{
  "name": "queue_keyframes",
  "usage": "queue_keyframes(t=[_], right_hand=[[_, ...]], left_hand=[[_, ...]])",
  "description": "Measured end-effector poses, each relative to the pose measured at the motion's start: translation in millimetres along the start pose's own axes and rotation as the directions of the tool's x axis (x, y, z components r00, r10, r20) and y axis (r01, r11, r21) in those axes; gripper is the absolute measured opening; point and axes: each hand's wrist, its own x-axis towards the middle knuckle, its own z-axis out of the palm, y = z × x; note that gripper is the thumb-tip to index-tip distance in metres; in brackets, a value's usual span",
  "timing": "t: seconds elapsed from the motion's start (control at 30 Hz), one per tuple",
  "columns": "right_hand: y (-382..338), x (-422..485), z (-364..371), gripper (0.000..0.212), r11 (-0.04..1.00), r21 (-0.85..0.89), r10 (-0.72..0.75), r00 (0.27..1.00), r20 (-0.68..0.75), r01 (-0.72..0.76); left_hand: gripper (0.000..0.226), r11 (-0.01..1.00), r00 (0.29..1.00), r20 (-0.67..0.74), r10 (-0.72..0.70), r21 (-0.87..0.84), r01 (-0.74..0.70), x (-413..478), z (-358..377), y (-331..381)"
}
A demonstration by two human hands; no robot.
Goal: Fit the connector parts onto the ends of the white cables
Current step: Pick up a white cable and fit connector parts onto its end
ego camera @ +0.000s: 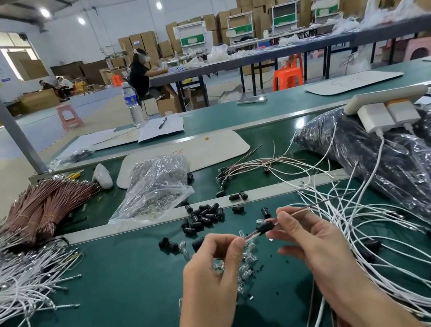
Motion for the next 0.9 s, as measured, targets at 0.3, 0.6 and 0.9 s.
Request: queue_keyframes(t=[0.3, 0.6, 0.9], right_hand=[[1.7, 0.4, -0.6, 0.027, 0.999, -0.032, -0.04, 0.999, 0.004, 0.04], [-1.6, 1.1, -2.6, 0.027, 0.993, 0.113, -0.02, 1.0, -0.011, 0.021], [-7.7, 5.6, -8.9, 0.021, 0.966, 0.26, 0.004, 0.998, -0.06, 0.012]], left_hand=[[0.012, 0.999, 0.995, 0.097, 0.027, 0.027, -0.03, -2.3, 0.8, -0.3], [0.023, 1.0, 0.99, 0.142, 0.013, -0.011, -0.011, -3.5, 1.6, -3.5], [0.019, 1.0, 0.988, 0.156, 0.019, -0.023, -0.016, -3.1, 0.4, -1.7]])
